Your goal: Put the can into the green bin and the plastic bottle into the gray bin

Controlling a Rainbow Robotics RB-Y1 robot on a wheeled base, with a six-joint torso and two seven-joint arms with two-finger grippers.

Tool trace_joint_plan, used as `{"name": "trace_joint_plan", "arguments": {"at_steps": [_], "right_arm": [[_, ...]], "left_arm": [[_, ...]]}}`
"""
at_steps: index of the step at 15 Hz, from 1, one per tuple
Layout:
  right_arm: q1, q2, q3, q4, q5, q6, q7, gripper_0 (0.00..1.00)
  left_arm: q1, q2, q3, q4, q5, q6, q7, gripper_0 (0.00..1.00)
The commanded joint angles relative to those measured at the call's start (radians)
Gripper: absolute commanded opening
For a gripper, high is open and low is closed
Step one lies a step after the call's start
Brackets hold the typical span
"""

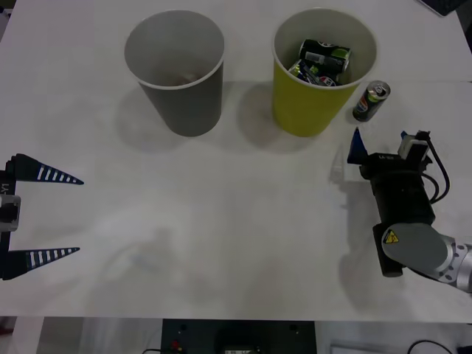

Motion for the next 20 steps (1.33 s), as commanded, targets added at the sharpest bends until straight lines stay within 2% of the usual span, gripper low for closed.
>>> {"name": "trace_joint_plan", "arguments": {"at_steps": [1, 14, 20], "right_arm": [[-0.030, 0.039, -0.010, 0.054, -0.020, -0.007, 0.005, 1.00], [-0.185, 0.185, -0.128, 0.332, -0.034, -0.184, 0.032, 1.00], [-0.231, 0.197, -0.168, 0.401, -0.036, -0.302, 0.048, 1.00]], "left_arm": [[0.000, 0.000, 0.000, 0.000, 0.000, 0.000, 0.000, 1.00], [0.000, 0.000, 0.000, 0.000, 0.000, 0.000, 0.000, 1.00], [0.000, 0.000, 0.000, 0.000, 0.000, 0.000, 0.000, 1.00]]}}
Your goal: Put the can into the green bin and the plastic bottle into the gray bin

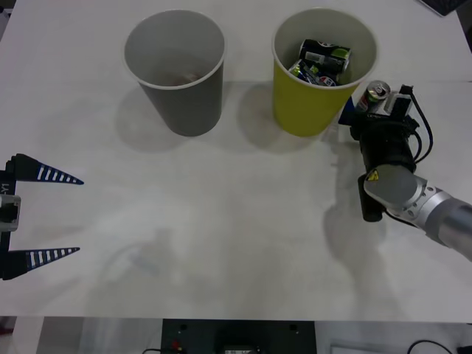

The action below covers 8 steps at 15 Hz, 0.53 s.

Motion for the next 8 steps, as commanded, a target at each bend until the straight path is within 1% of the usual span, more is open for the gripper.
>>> {"name": "trace_joint_plan", "arguments": {"at_steps": [1, 2, 7, 8], "right_arm": [[-0.020, 0.000, -0.022, 0.021, 0.001, -0.057, 0.011, 1.00], [-0.024, 0.000, -0.030, 0.026, 0.001, -0.076, 0.014, 1.00], [-0.034, 0.000, -0.033, 0.036, 0.000, -0.089, 0.023, 1.00], [-0.034, 0.000, -0.033, 0.036, 0.000, -0.089, 0.024, 0.99]], "left_arm": [[0.000, 0.000, 0.000, 0.000, 0.000, 0.000, 0.000, 1.00], [0.000, 0.000, 0.000, 0.000, 0.000, 0.000, 0.000, 1.00], [0.000, 0.000, 0.000, 0.000, 0.000, 0.000, 0.000, 1.00], [0.000, 0.000, 0.000, 0.000, 0.000, 0.000, 0.000, 1.00]]}}
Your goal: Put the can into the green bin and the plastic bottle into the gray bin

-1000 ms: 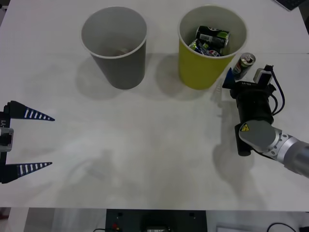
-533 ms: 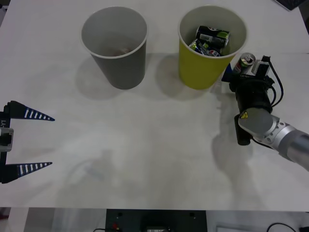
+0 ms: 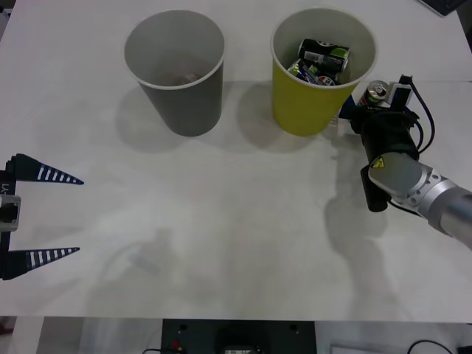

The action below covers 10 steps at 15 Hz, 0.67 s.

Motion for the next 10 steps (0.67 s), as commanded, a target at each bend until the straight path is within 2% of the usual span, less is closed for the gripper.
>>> {"name": "trace_joint_plan", "arguments": {"at_steps": [1, 2, 3, 10], "right_arm": [[0.000, 0.000, 0.000, -0.001, 0.000, -0.002, 0.006, 0.44], [0.000, 0.000, 0.000, -0.001, 0.000, 0.000, 0.009, 0.07], [0.000, 0.000, 0.002, 0.001, 0.000, 0.000, 0.011, 0.00], [0.001, -0.016, 0.000, -0.004, 0.000, -0.005, 0.021, 0.00]], "left_arm": [[0.000, 0.000, 0.000, 0.000, 0.000, 0.000, 0.000, 1.00], [0.000, 0.000, 0.000, 0.000, 0.000, 0.000, 0.000, 1.00], [0.000, 0.000, 0.000, 0.000, 0.000, 0.000, 0.000, 1.00], [0.000, 0.000, 0.000, 0.000, 0.000, 0.000, 0.000, 1.00]]}}
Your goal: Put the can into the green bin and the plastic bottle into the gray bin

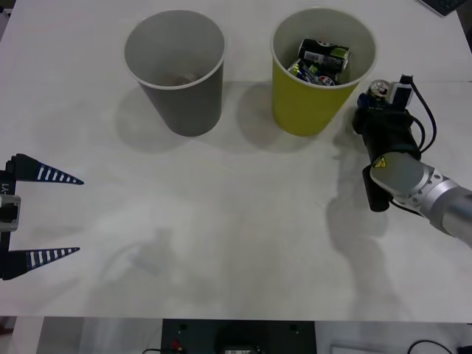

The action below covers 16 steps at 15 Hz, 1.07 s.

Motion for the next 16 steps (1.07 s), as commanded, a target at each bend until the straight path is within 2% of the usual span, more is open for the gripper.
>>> {"name": "trace_joint_plan", "arguments": {"at_steps": [1, 5, 8, 11, 16], "right_arm": [[0.002, -0.016, 0.000, -0.013, 0.001, -0.015, 0.006, 0.00], [0.042, -0.079, -0.001, -0.108, 0.021, -0.024, 0.014, 0.00], [0.077, -0.166, -0.015, -0.194, 0.132, -0.121, 0.015, 0.00], [0.132, -0.225, -0.098, -0.267, 0.307, -0.261, 0.015, 0.00], [0.257, -0.358, -0.240, -0.479, 0.481, -0.503, 0.015, 0.00]], "left_arm": [[0.000, 0.000, 0.000, 0.000, 0.000, 0.000, 0.000, 1.00], [0.000, 0.000, 0.000, 0.000, 0.000, 0.000, 0.000, 1.00], [0.000, 0.000, 0.000, 0.000, 0.000, 0.000, 0.000, 1.00], [0.000, 0.000, 0.000, 0.000, 0.000, 0.000, 0.000, 1.00], [0.000, 0.000, 0.000, 0.000, 0.000, 0.000, 0.000, 1.00]]}}
